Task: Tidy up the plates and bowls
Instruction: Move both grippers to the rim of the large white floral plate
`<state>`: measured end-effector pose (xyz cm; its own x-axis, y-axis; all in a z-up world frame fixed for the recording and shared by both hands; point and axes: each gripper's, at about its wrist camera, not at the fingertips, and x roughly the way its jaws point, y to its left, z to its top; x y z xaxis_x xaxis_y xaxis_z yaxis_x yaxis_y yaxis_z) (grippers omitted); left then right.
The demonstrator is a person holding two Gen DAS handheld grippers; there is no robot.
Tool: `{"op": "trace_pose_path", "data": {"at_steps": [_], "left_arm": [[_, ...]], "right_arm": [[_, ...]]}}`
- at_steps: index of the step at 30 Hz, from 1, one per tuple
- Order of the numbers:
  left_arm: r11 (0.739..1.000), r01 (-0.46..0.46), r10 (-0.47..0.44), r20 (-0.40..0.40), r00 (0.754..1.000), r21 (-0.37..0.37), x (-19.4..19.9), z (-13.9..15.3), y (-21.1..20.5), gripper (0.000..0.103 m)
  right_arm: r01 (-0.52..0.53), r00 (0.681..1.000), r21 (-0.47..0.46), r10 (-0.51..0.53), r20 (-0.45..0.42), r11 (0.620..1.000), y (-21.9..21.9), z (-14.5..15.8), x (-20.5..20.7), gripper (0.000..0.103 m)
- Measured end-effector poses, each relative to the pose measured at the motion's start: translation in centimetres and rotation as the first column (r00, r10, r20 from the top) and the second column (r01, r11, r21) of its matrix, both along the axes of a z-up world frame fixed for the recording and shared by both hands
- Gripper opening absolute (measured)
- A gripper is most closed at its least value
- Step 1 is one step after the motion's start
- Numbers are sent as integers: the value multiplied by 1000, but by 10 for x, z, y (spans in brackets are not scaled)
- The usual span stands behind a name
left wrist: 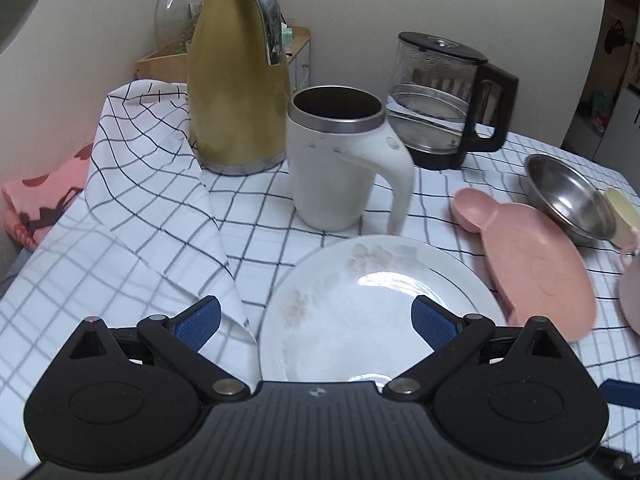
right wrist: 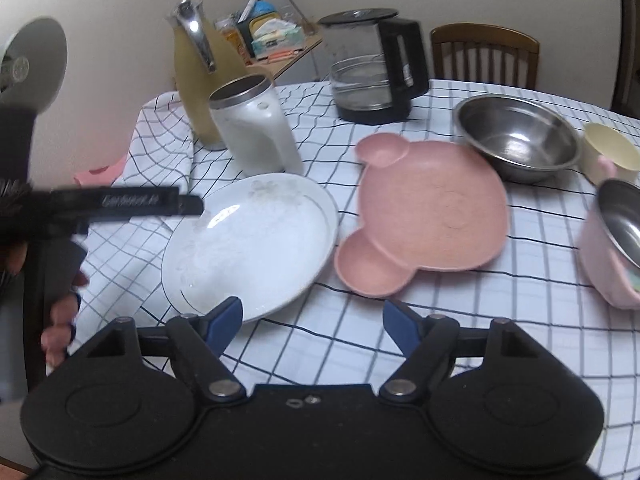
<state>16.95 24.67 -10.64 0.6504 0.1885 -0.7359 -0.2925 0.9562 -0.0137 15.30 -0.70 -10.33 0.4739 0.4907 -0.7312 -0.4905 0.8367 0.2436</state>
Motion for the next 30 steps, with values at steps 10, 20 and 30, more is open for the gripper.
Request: {"op": "trace_pose_path", "data": {"at_steps": [10,20,30], "left_arm": [[1000,-3,3,-88,996,0,46,-33,20,80],[997,-11,0,-143,990,-75,67,-51,33,59],[985,-35,5,-176,984,-169,75,-61,46,44]], "right_arm": [[30,991,21,-27,-130,999,28,-31,34,66],[103,959,81,-77,-273,991,35,-50,57,39],[165,928,104,-119,-353,981,31,-62,68,19]]}}
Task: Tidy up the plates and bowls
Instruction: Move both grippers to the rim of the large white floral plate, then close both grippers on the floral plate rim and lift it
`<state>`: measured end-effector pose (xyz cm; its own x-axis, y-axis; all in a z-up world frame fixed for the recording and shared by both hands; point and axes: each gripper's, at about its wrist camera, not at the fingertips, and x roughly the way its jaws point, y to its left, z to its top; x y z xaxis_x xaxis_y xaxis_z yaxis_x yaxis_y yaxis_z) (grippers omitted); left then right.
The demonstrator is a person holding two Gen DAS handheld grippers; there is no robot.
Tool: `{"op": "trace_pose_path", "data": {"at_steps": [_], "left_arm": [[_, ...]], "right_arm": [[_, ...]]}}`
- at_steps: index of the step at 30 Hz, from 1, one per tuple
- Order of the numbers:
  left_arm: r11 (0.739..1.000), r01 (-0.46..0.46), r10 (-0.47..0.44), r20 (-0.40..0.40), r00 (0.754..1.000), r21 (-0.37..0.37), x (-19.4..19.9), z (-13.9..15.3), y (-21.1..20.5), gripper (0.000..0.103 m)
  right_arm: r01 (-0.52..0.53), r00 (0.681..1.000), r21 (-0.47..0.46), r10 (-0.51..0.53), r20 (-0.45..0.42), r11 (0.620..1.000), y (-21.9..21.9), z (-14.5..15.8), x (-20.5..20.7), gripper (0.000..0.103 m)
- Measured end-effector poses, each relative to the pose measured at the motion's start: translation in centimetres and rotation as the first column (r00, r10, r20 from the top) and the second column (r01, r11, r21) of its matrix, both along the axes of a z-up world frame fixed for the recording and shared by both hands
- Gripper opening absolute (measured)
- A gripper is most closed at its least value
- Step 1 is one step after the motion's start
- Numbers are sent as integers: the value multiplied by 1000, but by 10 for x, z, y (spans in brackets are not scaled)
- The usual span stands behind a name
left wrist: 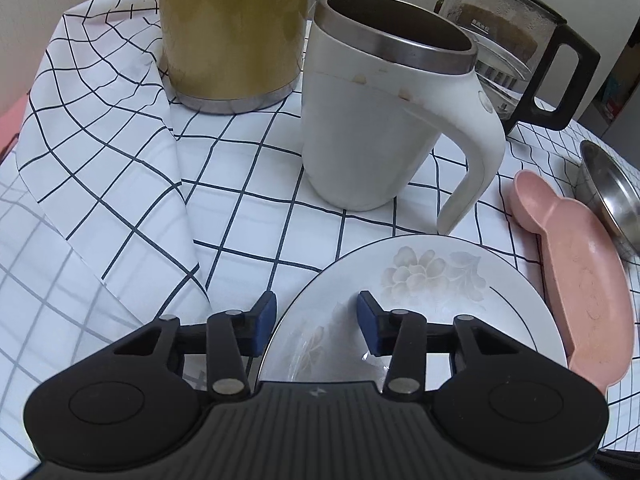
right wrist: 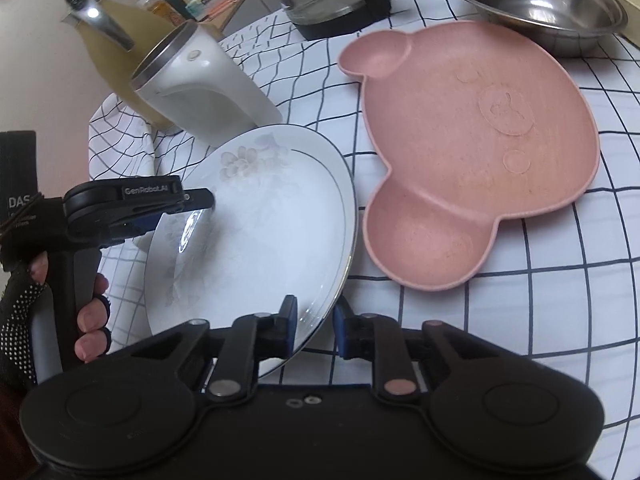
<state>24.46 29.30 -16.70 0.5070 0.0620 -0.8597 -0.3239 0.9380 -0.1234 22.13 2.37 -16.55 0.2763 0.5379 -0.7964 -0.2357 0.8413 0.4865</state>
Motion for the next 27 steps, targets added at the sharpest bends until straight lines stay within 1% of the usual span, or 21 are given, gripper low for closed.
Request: {"op": "trace_pose_path", "data": {"at_steps": [4,11,14,16,21,24,27], "left_arm": [[1000,-9,9,-9,1000,-28,2,-1,4,44],[998,-15,14,-17,1000,-53,4,-1,7,43],[997,-26,25,-7,1000,-66,1,1,11,39],[996,-36,36,0,999,-77,-2,2,13,34],[997,-28,28,3,1000,-78,-10,6,12,26],[996,-32,32,-1,1000,-88,-18,6,12,25],[992,-47,47,-2,999,-119,-29,5,11,24]], "right_arm": [[4,1000,-7,-4,-2,1000,0,-1,1,14],[1,1000,-12,-1,5,1000,0,-1,1,13],[0,1000,-15,0,8,1000,0,-1,0,13],[-4,1000,-16,5,12,1000,0,-1,-1,13],[8,1000,-17,-8,13,1000,-3,0,1,12],[-3,1000,-21,4,18,1000,-5,2,-1,12],[-32,999,-25,33,29,999,-8,4,-5,12]]}}
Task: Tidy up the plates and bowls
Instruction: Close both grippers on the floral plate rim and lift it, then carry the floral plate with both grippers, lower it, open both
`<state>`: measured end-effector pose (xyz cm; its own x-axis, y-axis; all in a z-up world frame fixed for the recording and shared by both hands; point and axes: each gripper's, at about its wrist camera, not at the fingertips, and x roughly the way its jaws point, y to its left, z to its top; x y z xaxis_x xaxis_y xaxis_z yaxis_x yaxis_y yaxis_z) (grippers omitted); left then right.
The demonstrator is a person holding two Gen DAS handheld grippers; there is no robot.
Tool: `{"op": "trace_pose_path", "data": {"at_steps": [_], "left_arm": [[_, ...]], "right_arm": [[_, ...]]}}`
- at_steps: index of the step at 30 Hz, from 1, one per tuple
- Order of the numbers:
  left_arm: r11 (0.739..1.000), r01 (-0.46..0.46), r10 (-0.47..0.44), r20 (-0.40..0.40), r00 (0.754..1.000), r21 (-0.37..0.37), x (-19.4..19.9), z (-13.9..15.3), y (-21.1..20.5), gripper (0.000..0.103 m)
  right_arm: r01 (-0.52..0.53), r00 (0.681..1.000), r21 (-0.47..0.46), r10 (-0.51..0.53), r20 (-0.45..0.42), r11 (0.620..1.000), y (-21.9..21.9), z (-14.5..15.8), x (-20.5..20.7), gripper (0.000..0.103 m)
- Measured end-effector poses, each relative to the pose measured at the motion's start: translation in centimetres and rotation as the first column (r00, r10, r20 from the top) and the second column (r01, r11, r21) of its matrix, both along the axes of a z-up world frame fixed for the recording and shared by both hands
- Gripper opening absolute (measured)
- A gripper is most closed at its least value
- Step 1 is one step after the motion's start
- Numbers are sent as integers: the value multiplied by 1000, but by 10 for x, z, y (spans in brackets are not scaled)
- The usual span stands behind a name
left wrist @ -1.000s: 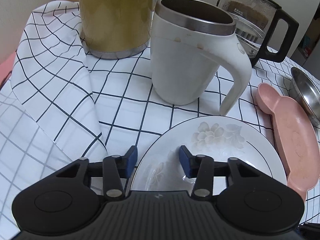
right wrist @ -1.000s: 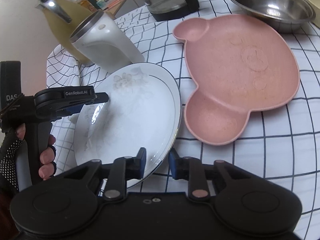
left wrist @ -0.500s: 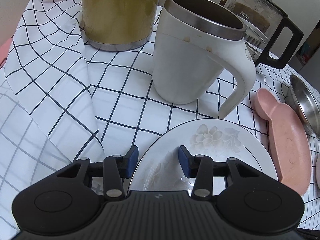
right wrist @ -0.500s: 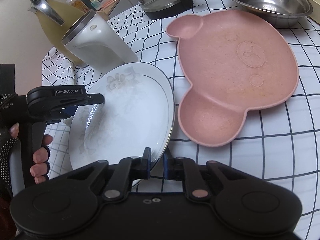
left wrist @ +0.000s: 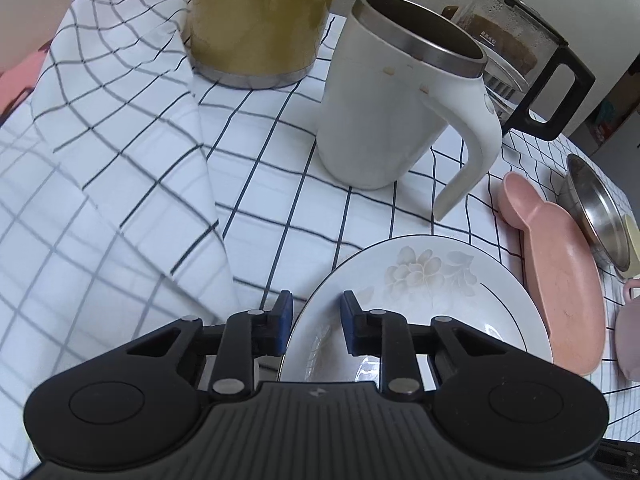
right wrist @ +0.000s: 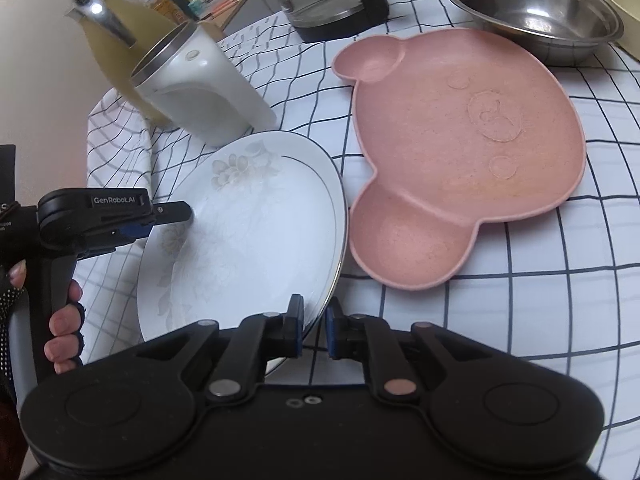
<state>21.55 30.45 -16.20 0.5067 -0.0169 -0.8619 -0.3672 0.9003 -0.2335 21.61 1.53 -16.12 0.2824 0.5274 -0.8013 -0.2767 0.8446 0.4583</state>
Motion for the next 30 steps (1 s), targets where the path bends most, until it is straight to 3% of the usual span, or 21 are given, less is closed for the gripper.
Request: {"op": "trace_pose_path", "data": {"at_steps": [14,20,30], "left_arm": [[998,15,-17,-18,1000,-69,-81,-2,-50,17],[992,72,-75,-25,997,-100,-116,-2,-99,14],[971,198,-205,-40,978,-131,-137,-2,-201,14]], "right_arm": [[-160,987,-5,160,-27,987,-53,11,-28,12],[-216,975,6,216,-51,976,-96,13,-45,11],[-138,989,-23,137,-51,990,-195,18,-48,7]]}}
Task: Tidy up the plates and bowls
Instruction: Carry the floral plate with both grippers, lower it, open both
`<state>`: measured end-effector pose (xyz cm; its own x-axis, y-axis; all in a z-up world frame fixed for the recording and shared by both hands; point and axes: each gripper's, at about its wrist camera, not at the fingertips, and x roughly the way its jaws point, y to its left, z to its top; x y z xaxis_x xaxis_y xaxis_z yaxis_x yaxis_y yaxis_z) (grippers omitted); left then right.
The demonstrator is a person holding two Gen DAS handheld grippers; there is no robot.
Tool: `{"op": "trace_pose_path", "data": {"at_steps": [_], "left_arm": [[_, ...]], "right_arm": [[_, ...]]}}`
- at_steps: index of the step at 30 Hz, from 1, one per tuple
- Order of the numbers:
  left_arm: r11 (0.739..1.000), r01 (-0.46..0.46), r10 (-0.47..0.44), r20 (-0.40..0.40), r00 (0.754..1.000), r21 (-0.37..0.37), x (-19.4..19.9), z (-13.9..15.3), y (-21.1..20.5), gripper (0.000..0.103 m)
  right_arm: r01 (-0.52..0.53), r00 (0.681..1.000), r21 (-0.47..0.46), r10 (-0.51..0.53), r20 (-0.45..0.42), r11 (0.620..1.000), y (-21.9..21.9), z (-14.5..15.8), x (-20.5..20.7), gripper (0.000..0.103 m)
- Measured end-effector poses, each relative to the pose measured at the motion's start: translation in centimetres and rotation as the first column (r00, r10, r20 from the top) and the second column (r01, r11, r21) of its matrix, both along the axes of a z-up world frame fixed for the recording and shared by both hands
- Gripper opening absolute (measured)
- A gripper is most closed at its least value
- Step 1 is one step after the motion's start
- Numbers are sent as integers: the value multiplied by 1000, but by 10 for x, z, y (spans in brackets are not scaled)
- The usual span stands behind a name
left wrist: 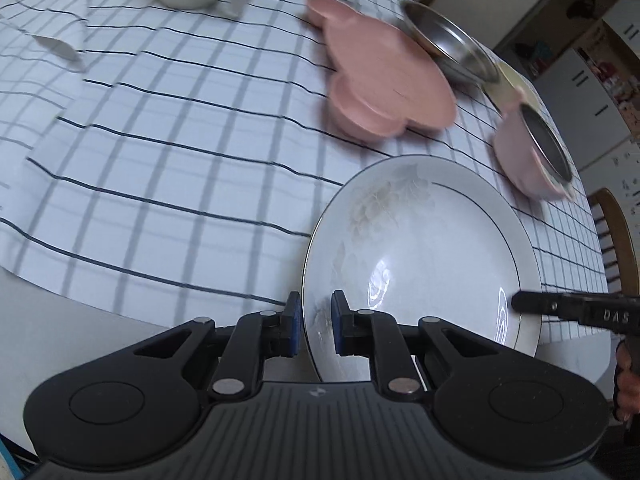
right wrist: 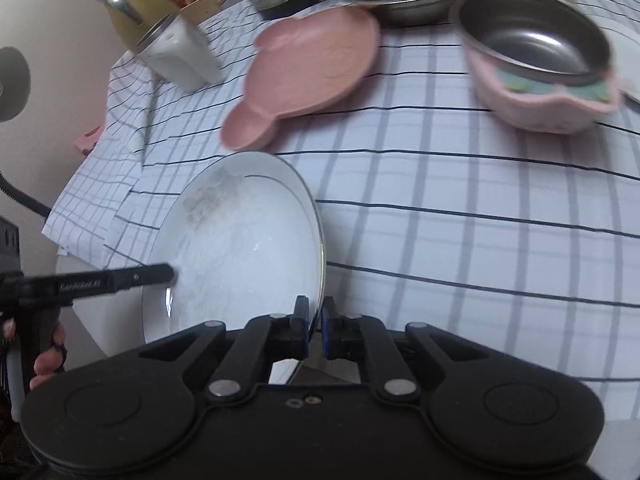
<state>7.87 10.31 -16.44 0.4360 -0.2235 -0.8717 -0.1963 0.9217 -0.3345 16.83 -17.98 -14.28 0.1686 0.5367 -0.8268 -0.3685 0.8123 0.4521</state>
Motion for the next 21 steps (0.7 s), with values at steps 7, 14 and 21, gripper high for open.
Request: {"op": "trace_pose_path", "data": {"at_steps": [7,14,21], "left_arm": [[996,93,-93,7,996,17,18,1,-51,14],[990,130,-130,10,991,51,23,2,-64,14],[989,133,-134,10,991,68,22,1,-63,15]], "right_arm": [[64,998,-17,-64,4,998,-51,-4,8,7],[105,994,-12,-105,-23,994,-73,-19,11,8],[107,994,-17,-108,-24,994,-73,-16,11,12]]}}
